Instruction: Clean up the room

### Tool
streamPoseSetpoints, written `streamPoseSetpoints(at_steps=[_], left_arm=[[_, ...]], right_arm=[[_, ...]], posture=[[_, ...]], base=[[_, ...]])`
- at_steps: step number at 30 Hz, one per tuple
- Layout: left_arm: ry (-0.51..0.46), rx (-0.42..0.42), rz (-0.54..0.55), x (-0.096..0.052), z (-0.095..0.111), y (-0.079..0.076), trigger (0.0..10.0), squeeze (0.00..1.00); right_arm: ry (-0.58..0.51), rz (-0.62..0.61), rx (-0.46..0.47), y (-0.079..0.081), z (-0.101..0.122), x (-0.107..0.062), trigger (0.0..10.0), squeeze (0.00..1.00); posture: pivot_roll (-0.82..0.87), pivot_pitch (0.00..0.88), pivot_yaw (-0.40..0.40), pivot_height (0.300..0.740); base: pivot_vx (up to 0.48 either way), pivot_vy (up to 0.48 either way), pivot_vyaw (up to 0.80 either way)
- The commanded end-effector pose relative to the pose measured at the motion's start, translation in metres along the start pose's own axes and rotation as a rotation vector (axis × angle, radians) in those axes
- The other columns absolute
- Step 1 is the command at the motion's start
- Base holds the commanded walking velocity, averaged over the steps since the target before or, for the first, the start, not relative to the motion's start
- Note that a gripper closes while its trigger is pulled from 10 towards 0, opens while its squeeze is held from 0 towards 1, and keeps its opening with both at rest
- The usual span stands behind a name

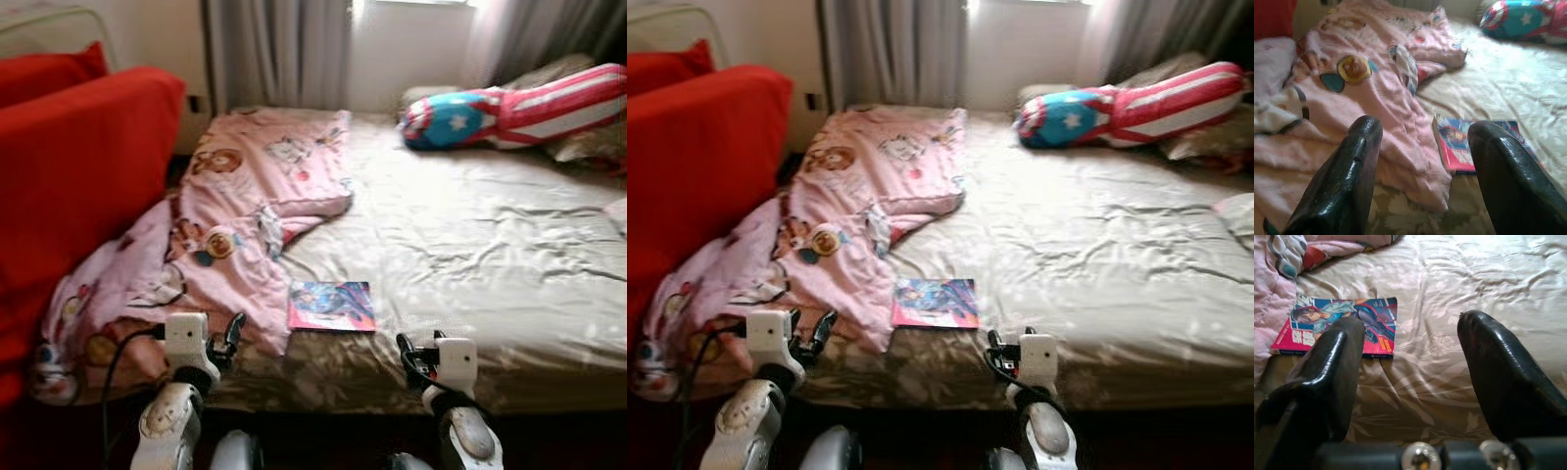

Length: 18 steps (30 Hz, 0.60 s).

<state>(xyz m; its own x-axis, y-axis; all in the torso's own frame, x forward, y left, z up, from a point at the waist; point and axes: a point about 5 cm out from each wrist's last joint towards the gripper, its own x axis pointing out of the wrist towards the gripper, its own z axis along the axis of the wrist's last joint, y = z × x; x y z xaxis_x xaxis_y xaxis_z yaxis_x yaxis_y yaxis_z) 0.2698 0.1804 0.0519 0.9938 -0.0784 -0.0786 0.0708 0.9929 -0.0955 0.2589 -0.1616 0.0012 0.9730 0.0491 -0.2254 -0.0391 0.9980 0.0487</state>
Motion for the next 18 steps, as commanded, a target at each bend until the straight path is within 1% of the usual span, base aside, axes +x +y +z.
streamPoseSetpoints(at_steps=[1,6,9,12,15,18], left_arm=[[-0.003,0.027,-0.018,0.0021,0.0021,-0.0042,10.0,0.0],[-0.005,0.025,-0.018,0.0023,0.0018,-0.0052,10.0,0.0],[-0.007,0.022,-0.017,0.0023,0.0021,-0.0052,10.0,0.0],[-0.007,0.021,-0.016,0.0022,0.002,-0.0038,10.0,0.0],[-0.008,0.021,-0.015,0.0024,0.0023,-0.003,10.0,0.0],[-0.008,0.024,-0.019,0.0031,0.0028,-0.0027,10.0,0.0]], right_arm=[[0.009,-0.001,-0.005,-0.0008,-0.0026,-0.0006,10.0,0.0],[0.023,0.015,-0.012,0.0001,-0.005,-0.0009,10.0,0.0],[0.021,0.038,-0.036,0.0027,-0.0047,-0.0006,10.0,0.0],[0.018,0.068,-0.043,0.0077,-0.0045,-0.0001,10.0,0.0],[0.022,0.066,-0.032,0.0085,-0.0054,-0.0002,10.0,0.0],[0.023,0.053,-0.006,0.0083,-0.0063,0.0001,10.0,0.0]], posture=[[-0.02,0.0,-0.04,0.625],[-0.02,0.0,-0.042,0.625],[-0.02,0.0,-0.042,0.625],[-0.02,0.0,-0.041,0.625],[-0.02,0.0,-0.041,0.625],[-0.01,0.0,-0.039,0.625]], base=[[0.0,0.0,0.0],[0.0,0.0,0.0],[0.0,0.0,0.0],[0.28,0.0,0.8],[0.294,0.0,0.69],[0.305,0.0,0.0]])
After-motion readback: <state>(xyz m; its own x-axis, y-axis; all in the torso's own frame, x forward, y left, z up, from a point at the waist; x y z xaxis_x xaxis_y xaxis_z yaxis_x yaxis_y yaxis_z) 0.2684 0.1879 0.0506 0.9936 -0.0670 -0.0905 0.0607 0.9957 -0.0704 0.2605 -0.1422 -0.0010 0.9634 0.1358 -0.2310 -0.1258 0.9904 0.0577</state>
